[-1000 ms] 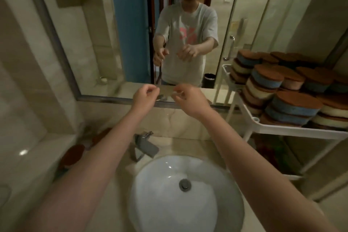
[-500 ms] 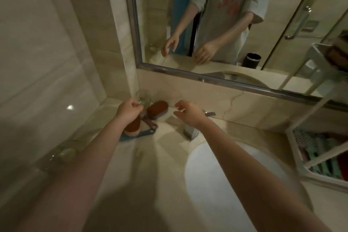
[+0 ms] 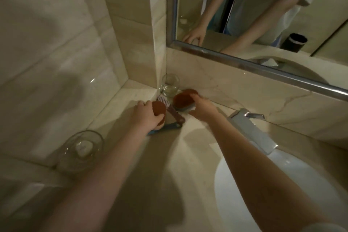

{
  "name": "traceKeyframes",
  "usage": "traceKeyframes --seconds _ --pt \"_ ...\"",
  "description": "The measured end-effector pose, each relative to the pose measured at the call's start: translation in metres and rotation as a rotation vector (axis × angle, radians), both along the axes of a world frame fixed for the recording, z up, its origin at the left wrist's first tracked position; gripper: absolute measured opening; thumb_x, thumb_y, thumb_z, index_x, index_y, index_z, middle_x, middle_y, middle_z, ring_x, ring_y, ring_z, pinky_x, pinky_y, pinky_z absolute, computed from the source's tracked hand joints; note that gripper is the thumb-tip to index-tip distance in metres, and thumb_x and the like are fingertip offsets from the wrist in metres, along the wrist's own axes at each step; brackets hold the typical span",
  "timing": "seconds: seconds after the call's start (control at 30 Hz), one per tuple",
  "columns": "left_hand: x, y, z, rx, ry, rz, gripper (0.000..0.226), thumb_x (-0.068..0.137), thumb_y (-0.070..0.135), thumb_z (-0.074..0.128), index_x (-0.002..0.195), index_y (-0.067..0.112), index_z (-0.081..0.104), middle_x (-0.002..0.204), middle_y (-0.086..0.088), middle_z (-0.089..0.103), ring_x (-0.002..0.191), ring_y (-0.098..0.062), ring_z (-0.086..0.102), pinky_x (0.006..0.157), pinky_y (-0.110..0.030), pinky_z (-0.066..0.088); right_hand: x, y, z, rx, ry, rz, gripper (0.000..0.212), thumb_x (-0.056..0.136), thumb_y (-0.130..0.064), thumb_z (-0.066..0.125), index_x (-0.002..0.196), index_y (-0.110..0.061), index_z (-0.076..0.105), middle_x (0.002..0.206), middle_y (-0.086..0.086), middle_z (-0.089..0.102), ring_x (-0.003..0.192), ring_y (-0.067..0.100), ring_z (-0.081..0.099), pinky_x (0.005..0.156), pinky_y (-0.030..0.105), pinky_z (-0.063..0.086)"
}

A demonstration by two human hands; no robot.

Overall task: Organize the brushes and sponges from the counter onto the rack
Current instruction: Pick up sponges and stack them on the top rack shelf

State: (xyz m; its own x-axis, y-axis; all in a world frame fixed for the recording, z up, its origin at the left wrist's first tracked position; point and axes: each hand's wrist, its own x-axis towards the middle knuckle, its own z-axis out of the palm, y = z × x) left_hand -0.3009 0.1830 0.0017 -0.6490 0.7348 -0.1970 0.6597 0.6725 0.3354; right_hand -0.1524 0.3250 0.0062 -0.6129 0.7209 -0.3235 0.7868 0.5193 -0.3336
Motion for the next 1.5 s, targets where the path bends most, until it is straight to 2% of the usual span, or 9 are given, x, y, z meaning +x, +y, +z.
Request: traceKeyframes --seconds 0.23,0.4,0.53,0.87,0.97,1.1,1.2,1.3,1.5 --pt "0.003 0.015 -0.011 -0.094 0.198 -0.088 0.064 0.078 0.055 0.06 0.125 0.014 0.044 0.121 -0.011 0.05 0.109 -0.028 0.051 0.085 -0.037 0.045 -0.038 0.041 -0.014 0.118 -0.153 0.269 0.094 0.069 -0.02 0.08 0.147 -0.021 0.027 0.149 0.009 0.036 0.134 0.032 0.038 0.109 0.045 0.036" --pt "0.011 0.028 -0.017 -0.195 0.216 -0.068 0.07 0.077 0.059 0.06 0.127 0.012 0.044 0.124 -0.011 0.054 0.111 -0.028 0.049 0.088 -0.037 0.043 -0.041 0.046 -0.02 0.18 -0.27 0.323 0.082 0.079 -0.023 0.072 0.147 -0.019 0.026 0.152 0.01 0.03 0.138 0.033 0.03 0.113 0.046 0.028" --pt "0.013 0.032 -0.018 -0.24 0.181 -0.045 0.075 0.076 0.058 0.062 0.131 0.011 0.04 0.128 -0.013 0.052 0.116 -0.03 0.047 0.092 -0.038 0.041 -0.034 0.046 -0.024 0.174 -0.298 0.231 0.072 0.076 -0.033 0.075 0.137 -0.015 0.043 0.139 0.012 0.04 0.126 0.032 0.042 0.105 0.043 0.035" --pt "0.021 0.028 -0.002 -0.092 0.023 0.095 0.079 0.073 0.052 0.065 0.134 0.013 0.032 0.125 -0.014 0.048 0.115 -0.033 0.048 0.092 -0.042 0.045 0.0 0.042 -0.006 0.085 -0.019 0.027 0.073 0.069 -0.038 0.078 0.13 -0.014 0.045 0.121 0.012 0.055 0.113 0.031 0.051 0.088 0.037 0.047" --pt "0.027 0.027 0.014 0.102 -0.128 0.171 0.076 0.076 0.054 0.062 0.134 0.015 0.032 0.126 -0.012 0.049 0.115 -0.033 0.05 0.094 -0.043 0.046 0.009 0.036 0.012 -0.048 0.205 -0.098 0.076 0.073 -0.042 0.075 0.136 -0.017 0.041 0.121 0.008 0.055 0.111 0.028 0.054 0.083 0.032 0.044" --pt "0.036 0.028 0.039 0.476 -0.682 0.334 0.068 0.078 0.033 0.07 0.135 0.018 0.035 0.133 -0.006 0.049 0.116 -0.027 0.052 0.096 -0.037 0.045 0.024 0.019 0.037 -0.427 0.647 -0.339 0.066 0.086 -0.036 0.067 0.142 -0.023 0.035 0.12 0.008 0.055 0.103 0.024 0.056 0.078 0.029 0.047" --pt "0.045 0.028 0.057 0.6 -0.974 0.331 0.068 0.077 0.029 0.073 0.134 0.024 0.037 0.133 -0.006 0.05 0.112 -0.026 0.055 0.093 -0.043 0.051 0.039 0.008 0.056 -0.628 0.766 -0.37 0.049 0.091 -0.036 0.058 0.137 -0.027 0.042 0.119 0.005 0.058 0.105 0.023 0.057 0.086 0.036 0.046" --pt "0.06 0.027 0.078 0.667 -1.099 0.223 0.06 0.08 0.026 0.071 0.131 0.027 0.04 0.128 -0.003 0.054 0.106 -0.025 0.06 0.075 -0.039 0.058 0.054 -0.002 0.078 -0.684 0.84 -0.33 0.038 0.094 -0.035 0.053 0.131 -0.025 0.047 0.106 0.0 0.061 0.095 0.018 0.058 0.085 0.035 0.047" --pt "0.099 0.034 0.123 0.79 -1.171 0.053 0.039 0.087 0.016 0.062 0.12 0.027 0.044 0.123 -0.005 0.056 0.113 -0.025 0.057 0.095 -0.043 0.05 0.091 -0.02 0.131 -0.62 0.965 -0.352 0.037 0.094 -0.038 0.053 0.128 -0.023 0.051 0.108 0.003 0.061 0.099 0.021 0.059 0.086 0.037 0.05"
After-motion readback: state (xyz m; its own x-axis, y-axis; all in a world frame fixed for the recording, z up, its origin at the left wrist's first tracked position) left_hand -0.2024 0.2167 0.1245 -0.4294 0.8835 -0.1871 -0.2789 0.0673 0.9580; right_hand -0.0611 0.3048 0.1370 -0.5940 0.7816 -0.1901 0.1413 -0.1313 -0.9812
